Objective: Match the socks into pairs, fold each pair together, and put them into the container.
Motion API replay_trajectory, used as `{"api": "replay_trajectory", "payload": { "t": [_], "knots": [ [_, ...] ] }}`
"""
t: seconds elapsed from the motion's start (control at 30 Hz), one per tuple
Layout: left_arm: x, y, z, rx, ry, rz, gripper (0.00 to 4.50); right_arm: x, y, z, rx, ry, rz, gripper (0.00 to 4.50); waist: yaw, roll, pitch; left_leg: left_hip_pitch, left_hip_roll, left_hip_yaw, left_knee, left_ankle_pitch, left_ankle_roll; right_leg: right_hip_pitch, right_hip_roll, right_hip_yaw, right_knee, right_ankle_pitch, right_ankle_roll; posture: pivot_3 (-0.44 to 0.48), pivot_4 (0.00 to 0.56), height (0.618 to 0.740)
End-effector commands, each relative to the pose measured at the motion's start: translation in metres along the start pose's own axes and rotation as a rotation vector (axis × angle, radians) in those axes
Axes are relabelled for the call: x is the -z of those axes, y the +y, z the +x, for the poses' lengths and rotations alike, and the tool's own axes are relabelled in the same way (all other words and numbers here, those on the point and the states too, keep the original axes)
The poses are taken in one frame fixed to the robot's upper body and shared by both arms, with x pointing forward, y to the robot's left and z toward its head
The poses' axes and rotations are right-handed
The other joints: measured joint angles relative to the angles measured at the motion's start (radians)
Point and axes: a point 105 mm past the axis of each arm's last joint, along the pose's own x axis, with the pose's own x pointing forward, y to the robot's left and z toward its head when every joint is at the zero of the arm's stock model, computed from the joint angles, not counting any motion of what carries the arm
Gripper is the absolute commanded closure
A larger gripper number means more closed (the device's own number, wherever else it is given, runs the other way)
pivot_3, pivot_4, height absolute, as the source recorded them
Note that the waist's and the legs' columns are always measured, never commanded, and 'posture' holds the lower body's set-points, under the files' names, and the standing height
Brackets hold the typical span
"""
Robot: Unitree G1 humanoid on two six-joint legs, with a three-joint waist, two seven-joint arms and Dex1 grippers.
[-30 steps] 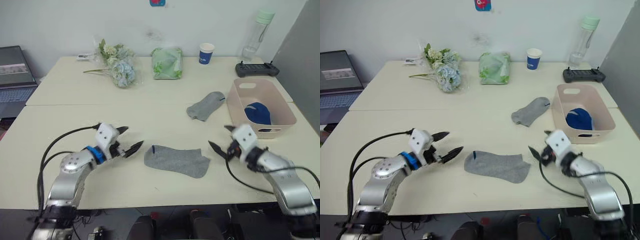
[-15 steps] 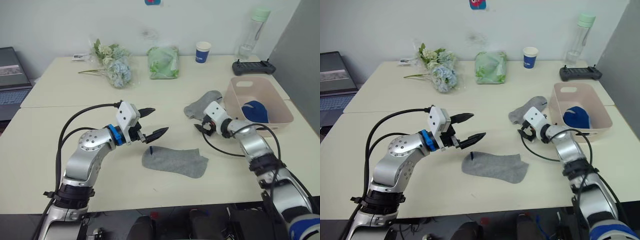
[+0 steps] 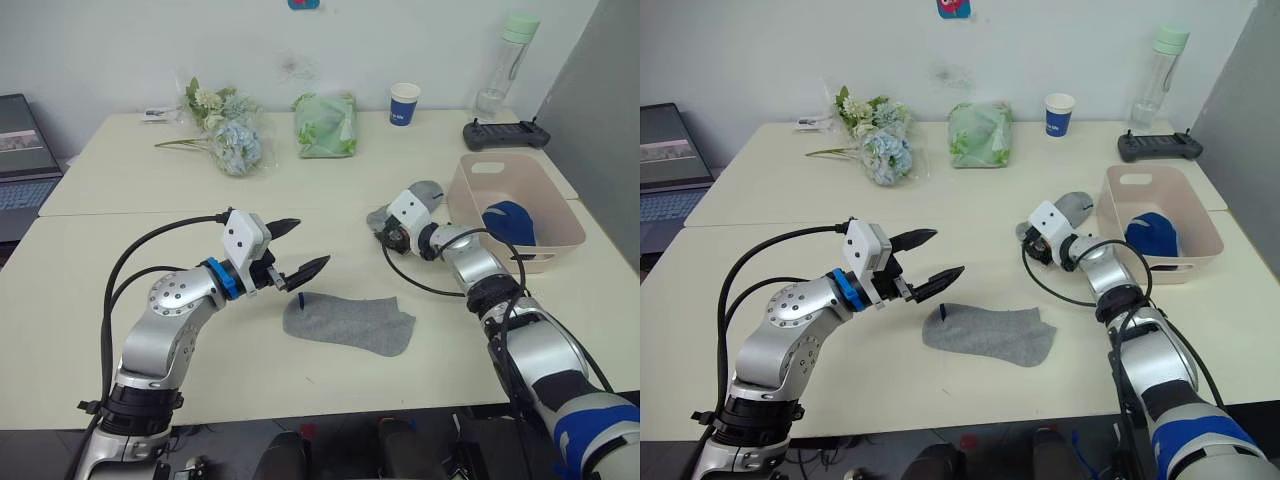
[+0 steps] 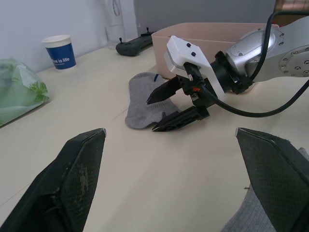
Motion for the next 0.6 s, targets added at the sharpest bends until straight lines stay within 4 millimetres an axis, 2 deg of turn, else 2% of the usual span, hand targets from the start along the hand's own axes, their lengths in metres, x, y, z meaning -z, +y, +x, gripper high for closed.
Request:
{"api": "replay_trajectory", "payload": {
  "t": [0.03,0.13,0.2,0.33,0.43,0.5,0.6],
  "knots": [
    [-0.011,-0.001,-0.002,-0.003,-0.035,0.021,0.00,-0.012,-0.010,-0.002,0.025,-0.043,-0.020,2.79,0.000,0.000,0.000,0.000,0.000,0.000,0.000,0.000,0.000,0.000,0.000,0.000,0.000,0.000,0.000,0.000,0.150,0.740],
    [-0.012,0.001,-0.001,-0.004,-0.040,0.020,0.00,-0.017,-0.010,-0.005,-0.001,-0.067,-0.030,3.90,0.000,0.000,0.000,0.000,0.000,0.000,0.000,0.000,0.000,0.000,0.000,0.000,0.000,0.000,0.000,0.000,0.150,0.740],
    [-0.013,0.002,-0.001,-0.004,-0.041,0.015,0.00,-0.020,-0.009,-0.008,-0.026,-0.085,-0.060,4.48,0.000,0.000,0.000,0.000,0.000,0.000,0.000,0.000,0.000,0.000,0.000,0.000,0.000,0.000,0.000,0.000,0.150,0.740],
    [-0.008,0.008,-0.007,-0.015,-0.007,-0.008,0.00,-0.039,0.011,-0.023,-0.156,-0.178,-0.330,4.48,0.000,0.001,0.000,0.000,0.000,-0.001,0.000,0.000,0.000,0.000,0.000,0.000,0.000,0.000,0.000,0.000,0.150,0.740],
    [-0.007,0.014,-0.012,-0.019,0.015,-0.034,0.00,-0.052,0.038,-0.040,-0.299,-0.260,-0.364,4.48,-0.001,0.001,0.000,0.000,0.001,-0.001,0.000,0.000,0.000,0.000,0.000,0.000,0.000,0.000,0.000,0.000,0.150,0.740],
    [-0.006,0.020,-0.014,-0.018,0.040,-0.040,0.00,-0.061,0.060,-0.057,-0.404,-0.320,-0.385,4.48,0.000,0.001,0.000,0.000,0.001,-0.002,0.000,0.000,0.001,0.000,0.000,0.000,0.000,0.000,0.000,0.000,0.150,0.740],
    [0.001,0.026,-0.009,0.013,0.108,-0.054,0.00,-0.063,0.097,-0.091,-0.582,-0.394,-0.477,4.48,0.005,0.001,0.001,-0.001,0.000,-0.003,0.000,0.000,0.001,0.000,0.000,-0.001,0.000,0.000,0.000,0.000,0.150,0.740]
  ]
}}
